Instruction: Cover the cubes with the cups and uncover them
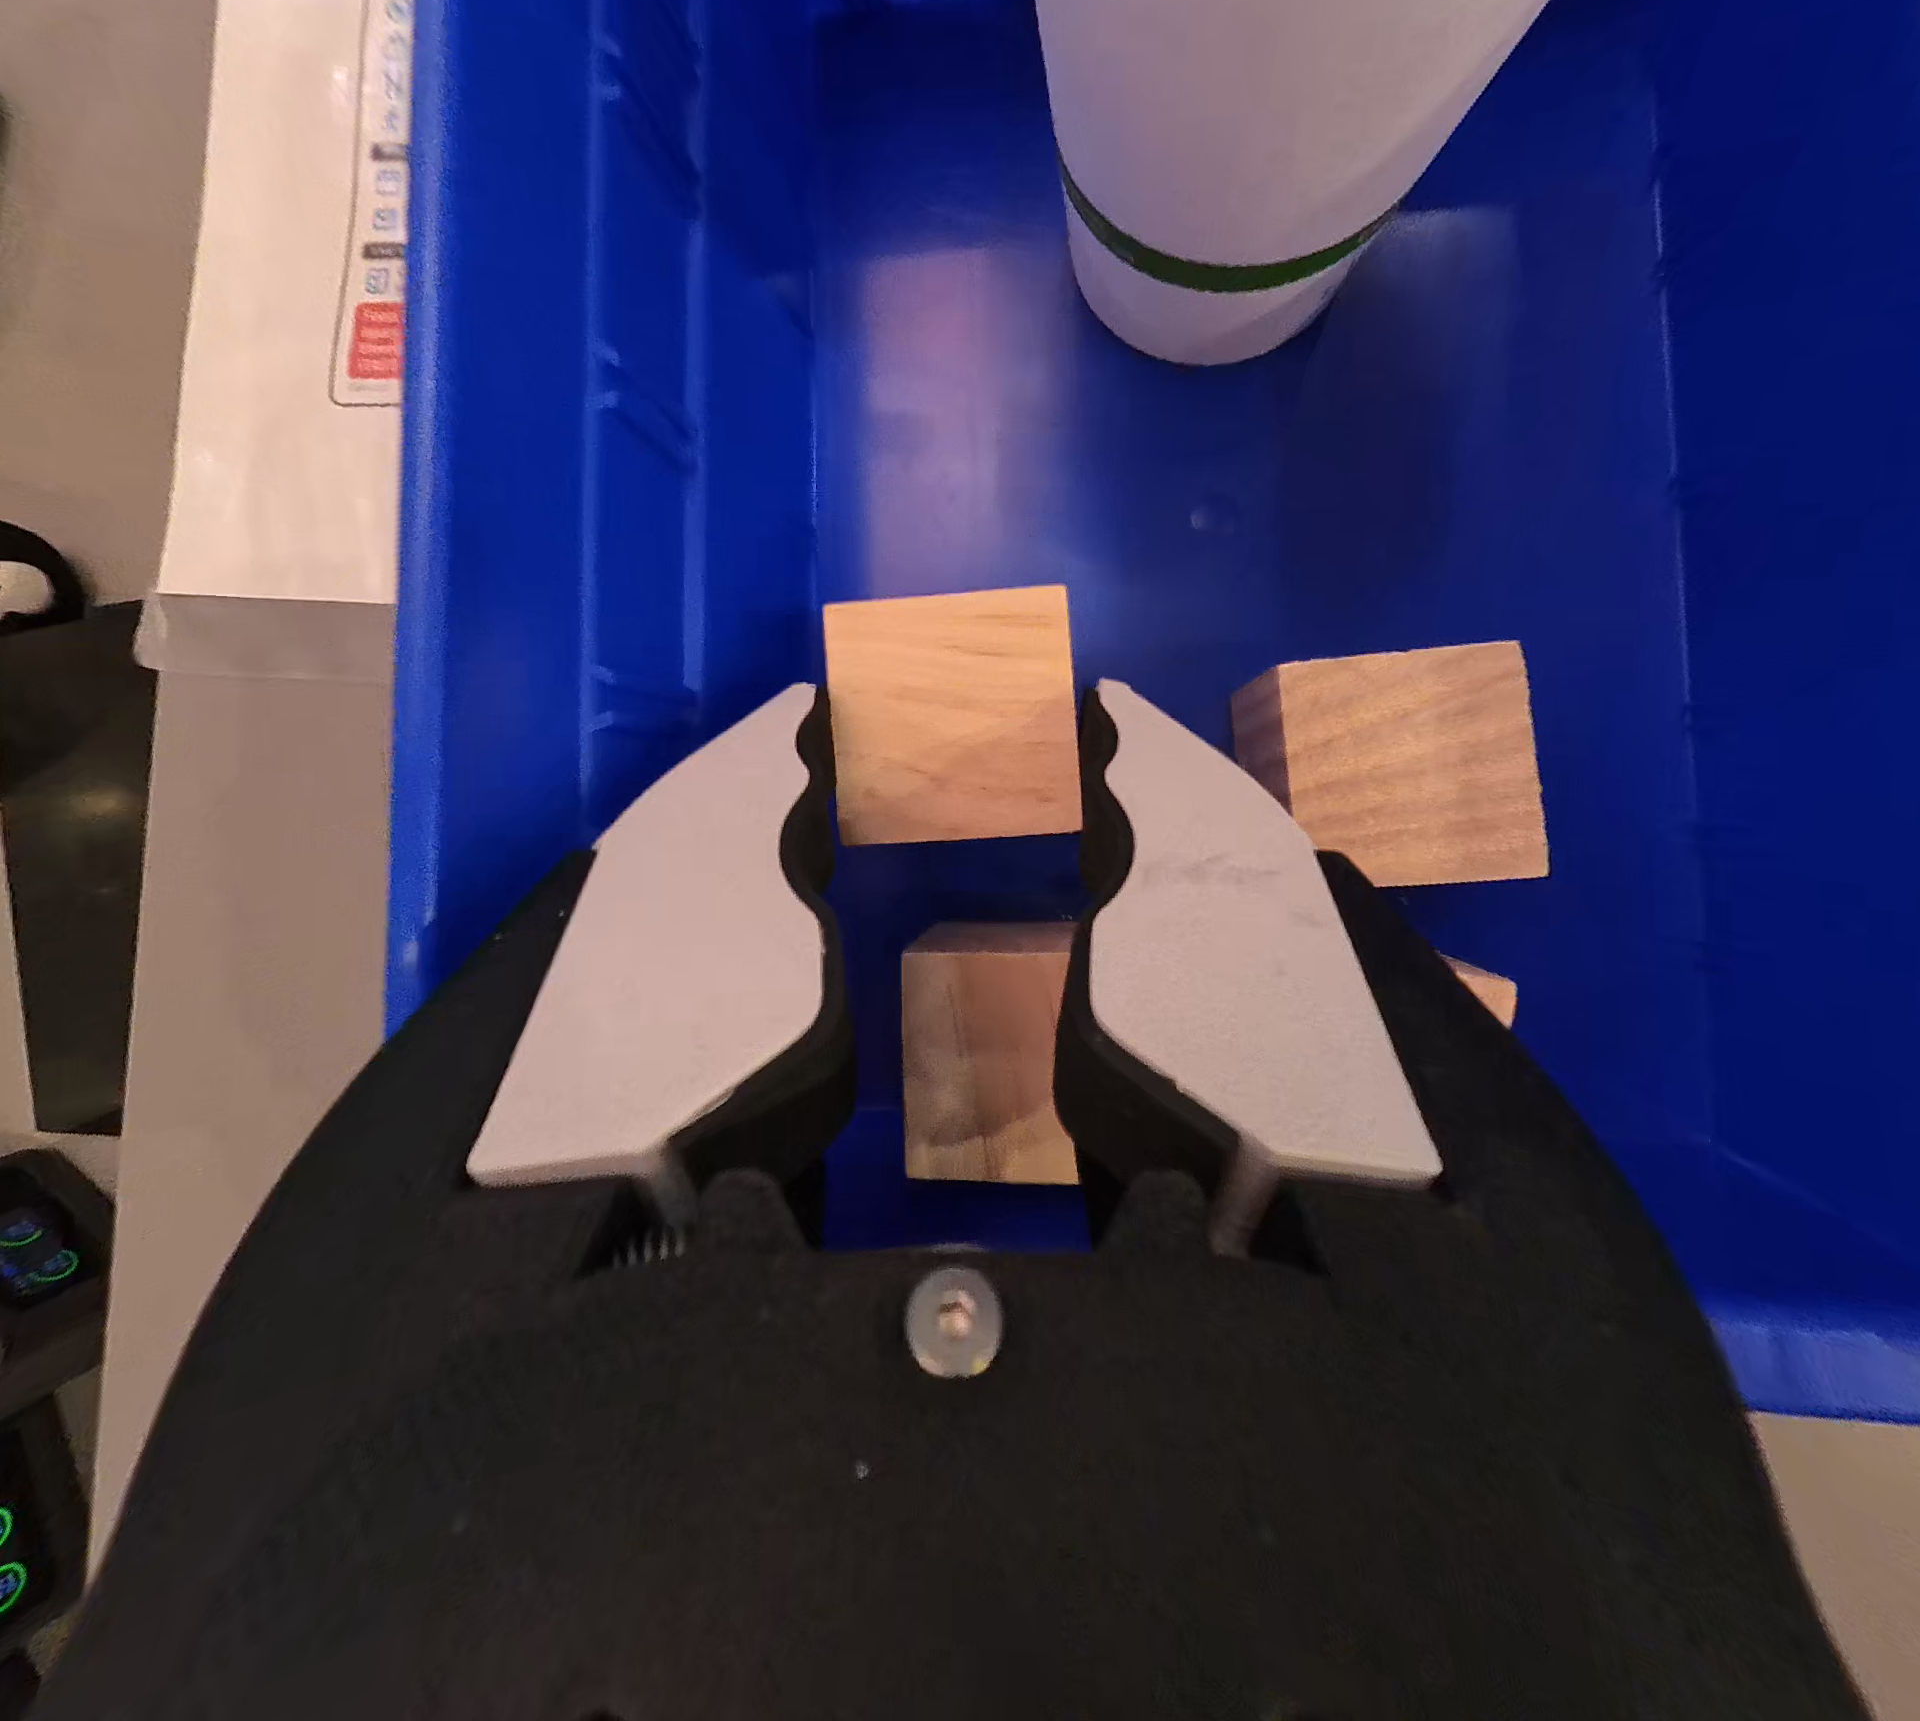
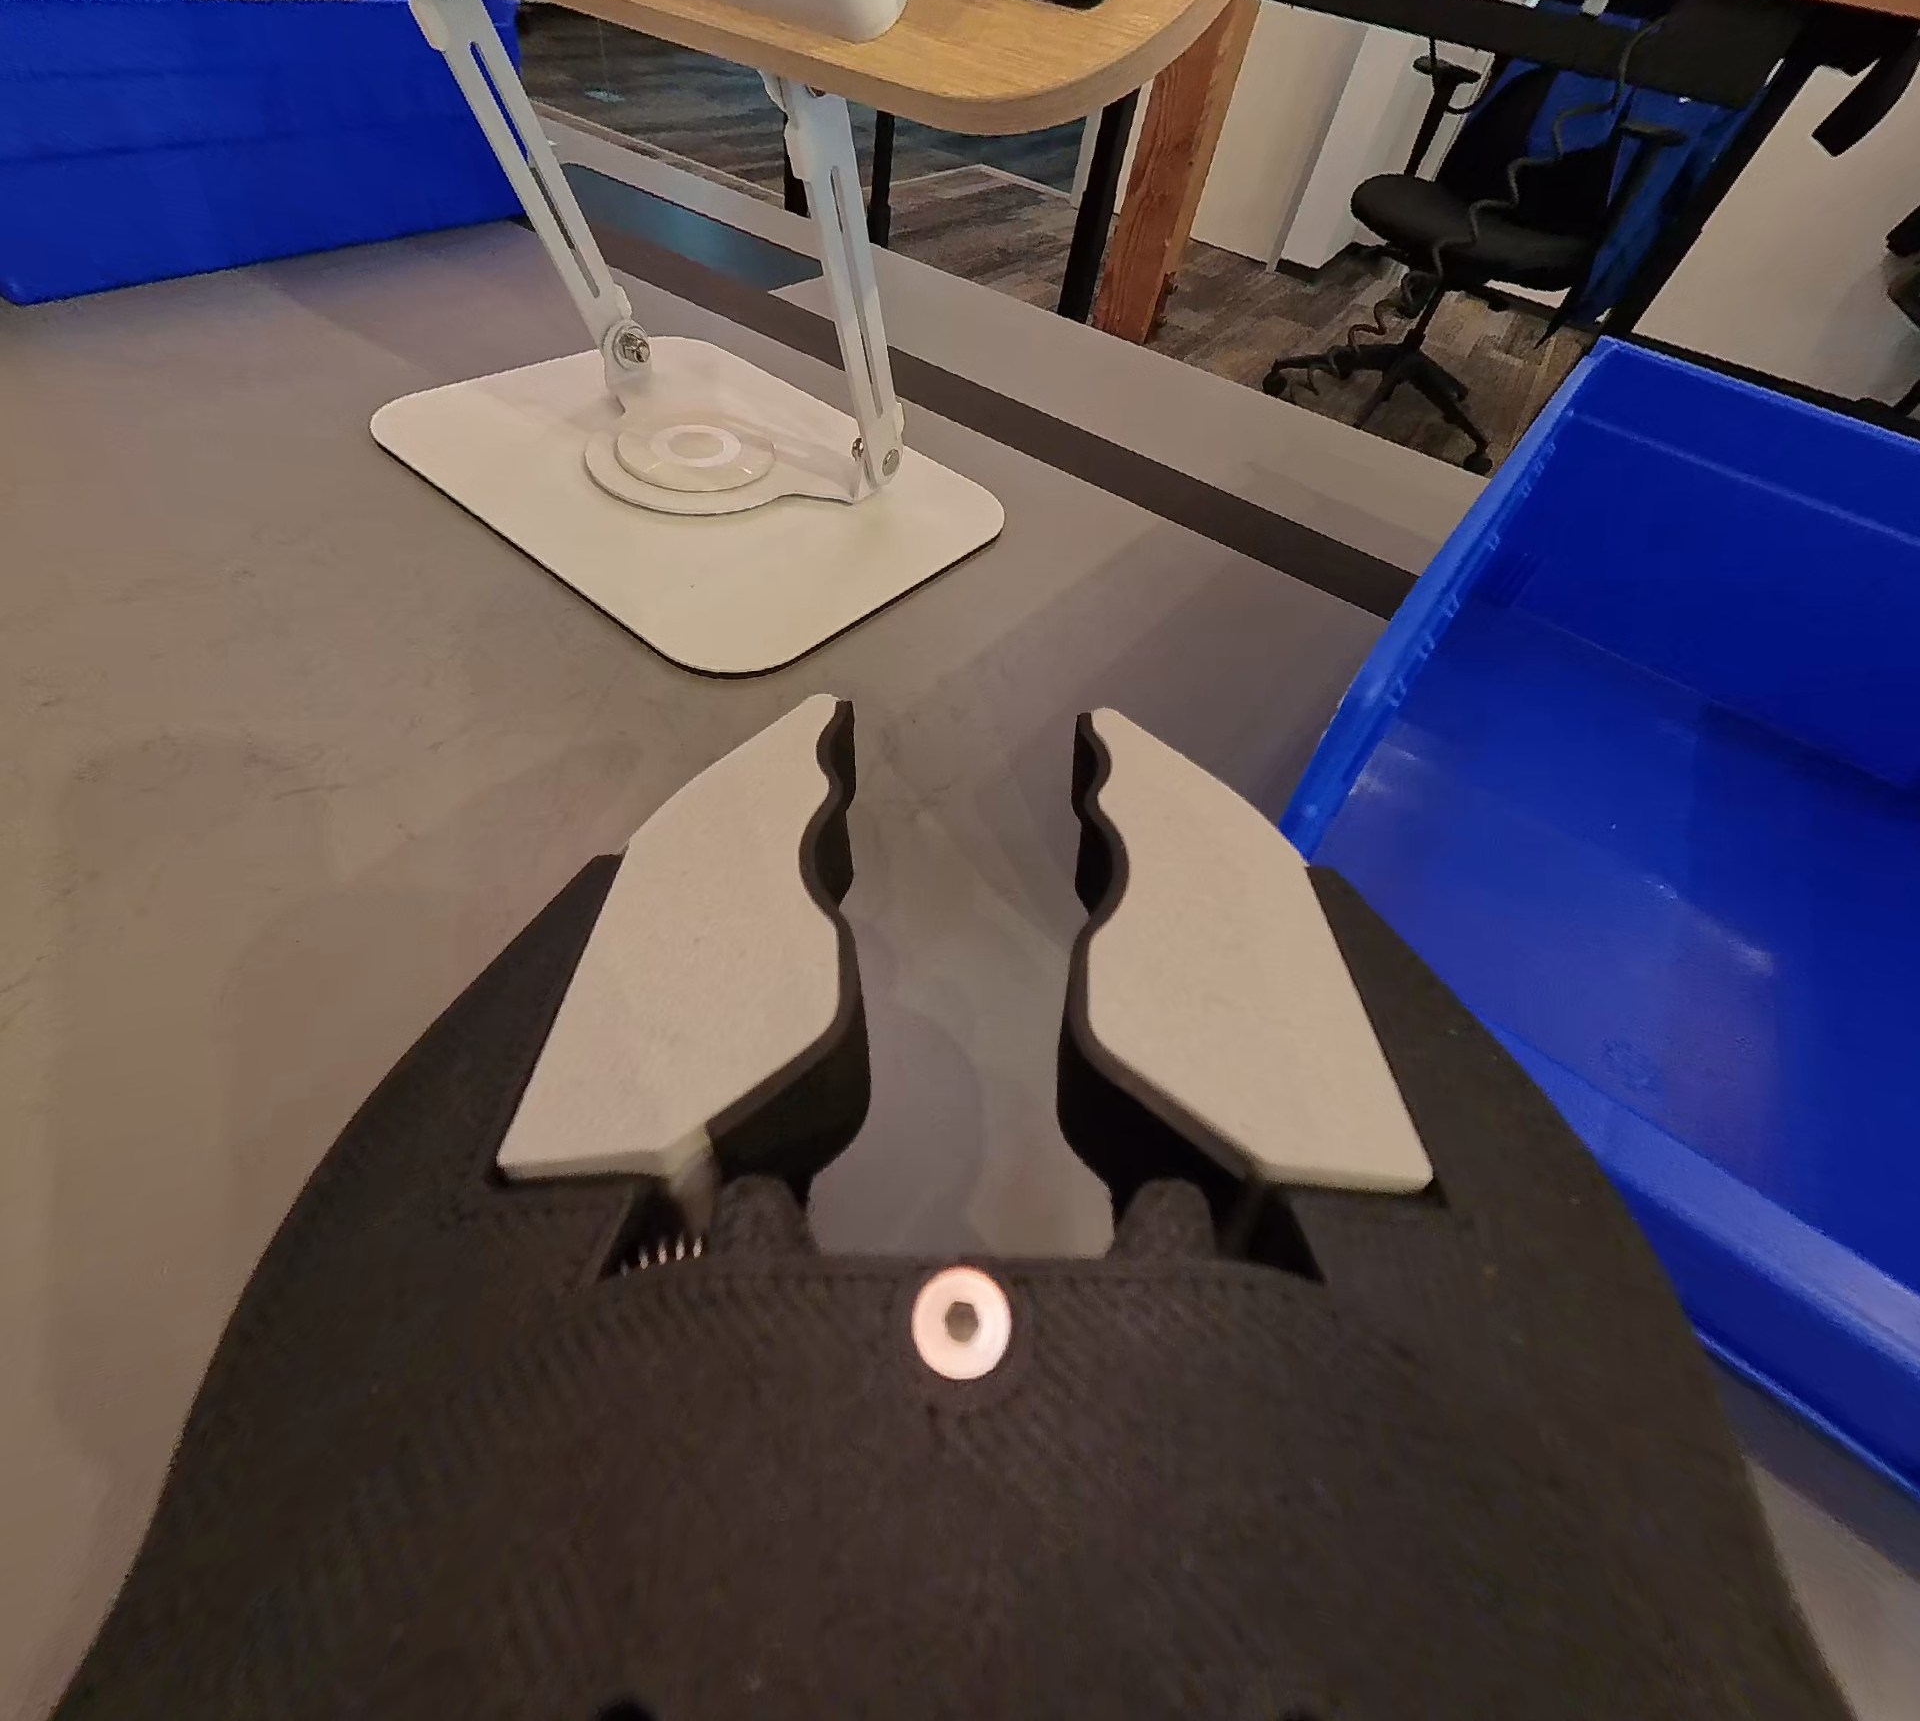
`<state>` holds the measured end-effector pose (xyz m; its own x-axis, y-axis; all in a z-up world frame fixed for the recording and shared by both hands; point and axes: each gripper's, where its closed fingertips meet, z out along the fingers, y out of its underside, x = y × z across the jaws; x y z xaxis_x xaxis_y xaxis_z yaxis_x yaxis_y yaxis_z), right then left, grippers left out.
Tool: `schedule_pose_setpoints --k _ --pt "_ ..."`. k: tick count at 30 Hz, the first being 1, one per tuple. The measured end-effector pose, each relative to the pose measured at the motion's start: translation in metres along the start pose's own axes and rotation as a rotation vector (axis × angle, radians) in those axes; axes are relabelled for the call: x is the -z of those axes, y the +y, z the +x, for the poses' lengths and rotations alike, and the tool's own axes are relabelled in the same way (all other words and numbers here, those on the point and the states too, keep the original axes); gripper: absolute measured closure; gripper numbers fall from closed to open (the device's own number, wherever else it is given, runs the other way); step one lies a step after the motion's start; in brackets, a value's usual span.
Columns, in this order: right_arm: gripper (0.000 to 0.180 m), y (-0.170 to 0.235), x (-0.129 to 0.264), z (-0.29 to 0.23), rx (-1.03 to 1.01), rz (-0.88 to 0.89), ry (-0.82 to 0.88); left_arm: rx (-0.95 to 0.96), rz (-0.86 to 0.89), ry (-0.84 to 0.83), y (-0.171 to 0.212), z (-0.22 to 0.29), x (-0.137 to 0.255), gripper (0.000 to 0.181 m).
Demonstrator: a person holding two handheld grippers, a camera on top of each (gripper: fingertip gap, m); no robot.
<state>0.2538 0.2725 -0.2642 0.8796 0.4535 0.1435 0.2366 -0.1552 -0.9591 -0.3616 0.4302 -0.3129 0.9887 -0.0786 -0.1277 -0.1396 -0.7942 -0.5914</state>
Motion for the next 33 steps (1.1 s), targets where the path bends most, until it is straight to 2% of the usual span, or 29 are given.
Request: schedule_pose_setpoints --k 8,13,22,29,33 --pt "0.139 0.000 0.000 0.001 0.002 0.002 0.002 -0.034 0.069 0.000 -0.021 0.002 0.024 0.136" --pt "0.139 0.001 0.000 0.001 0.003 -0.002 0.002 -0.106 0.165 0.026 -0.044 0.015 0.065 0.136" --pt "0.139 0.001 0.000 0.000 0.010 -0.004 0.001 -0.337 0.321 0.202 -0.067 0.080 0.147 0.136" --pt "0.139 0.001 0.000 0.000 0.016 -0.003 0.001 -0.510 0.366 0.340 -0.063 0.135 0.174 0.136" --pt "0.139 0.001 -0.001 -0.001 0.019 -0.004 -0.003 -0.664 0.368 0.485 -0.046 0.180 0.183 0.136"
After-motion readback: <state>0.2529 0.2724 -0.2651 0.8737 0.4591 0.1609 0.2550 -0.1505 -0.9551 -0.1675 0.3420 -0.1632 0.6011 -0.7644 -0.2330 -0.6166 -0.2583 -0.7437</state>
